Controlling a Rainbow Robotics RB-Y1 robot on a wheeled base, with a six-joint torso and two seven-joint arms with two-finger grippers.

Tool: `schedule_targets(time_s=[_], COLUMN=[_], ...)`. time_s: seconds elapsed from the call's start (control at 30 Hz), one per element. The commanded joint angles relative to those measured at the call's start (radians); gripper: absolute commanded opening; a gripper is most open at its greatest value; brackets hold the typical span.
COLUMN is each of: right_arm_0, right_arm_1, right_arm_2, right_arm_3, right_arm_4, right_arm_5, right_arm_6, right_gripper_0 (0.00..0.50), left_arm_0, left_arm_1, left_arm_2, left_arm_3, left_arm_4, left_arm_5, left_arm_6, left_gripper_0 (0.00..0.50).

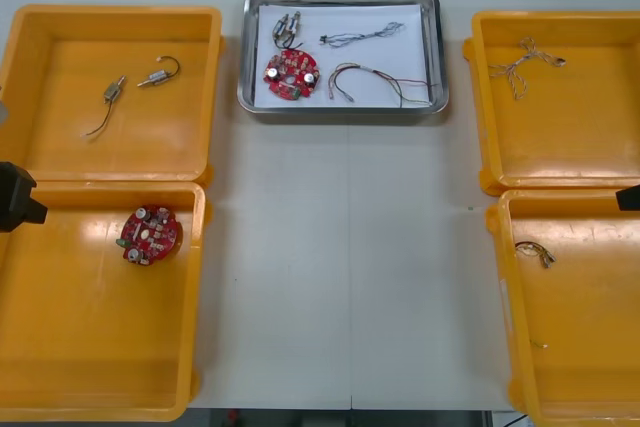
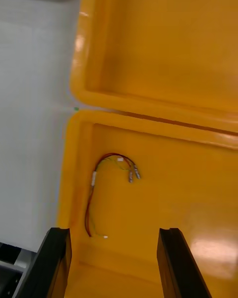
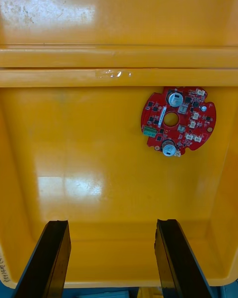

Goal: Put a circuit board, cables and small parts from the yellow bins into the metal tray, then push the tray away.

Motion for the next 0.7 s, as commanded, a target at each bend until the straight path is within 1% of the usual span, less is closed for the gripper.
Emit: schedule_targets(time_s=[0.03, 0.07, 0.13, 0.23, 0.37, 0.43, 0.53, 0.7], right_arm_0=[0.068, 0.074, 0.101, 0.135, 0.151, 0.151, 0.151, 0.149], right_arm_1=[-0.036, -0.036, -0.036, -0.036, -0.036, -0.036, -0.036, -0.035], right_arm_2=[-0.06, -0.063, -0.072, -0.092, -0.113, -0.124, -0.129, -0.138], right_arm_3=[-0.005, -0.005, -0.002, 0.025, 0.087, 0.123, 0.133, 0.107], right_arm_4=[0.088, 0.097, 0.14, 0.168, 0.151, 0.13, 0.122, 0.108], right_arm_5=[0.003, 0.003, 0.003, 0.003, 0.003, 0.003, 0.003, 0.003], right_arm_6=[0.015, 0.018, 0.03, 0.036, 0.039, 0.042, 0.052, 0.058], right_gripper_0=[0.5, 0.5, 0.5, 0.5, 0.5, 0.5, 0.5, 0.5], left_arm_0=[0.011, 0.011, 0.011, 0.011, 0.011, 0.011, 0.011, 0.011], left_arm_1=[0.009, 0.009, 0.009, 0.009, 0.009, 0.009, 0.009, 0.009], left_arm_2=[0.032, 0.032, 0.032, 0.032, 0.032, 0.032, 0.032, 0.032], left_arm_3=[-0.023, -0.023, -0.023, -0.023, -0.023, -0.023, -0.023, -0.023], left_arm_4=[-0.008, -0.008, -0.008, -0.008, -0.008, -0.008, -0.008, -0.008], left_arm_5=[0.006, 0.006, 0.006, 0.006, 0.006, 0.006, 0.006, 0.006], left_arm_6=[-0.066, -0.066, -0.066, -0.066, -0.066, -0.066, -0.066, -0.066], left_gripper_0=[0.5, 0.5, 0.5, 0.5, 0.5, 0.5, 0.5, 0.5])
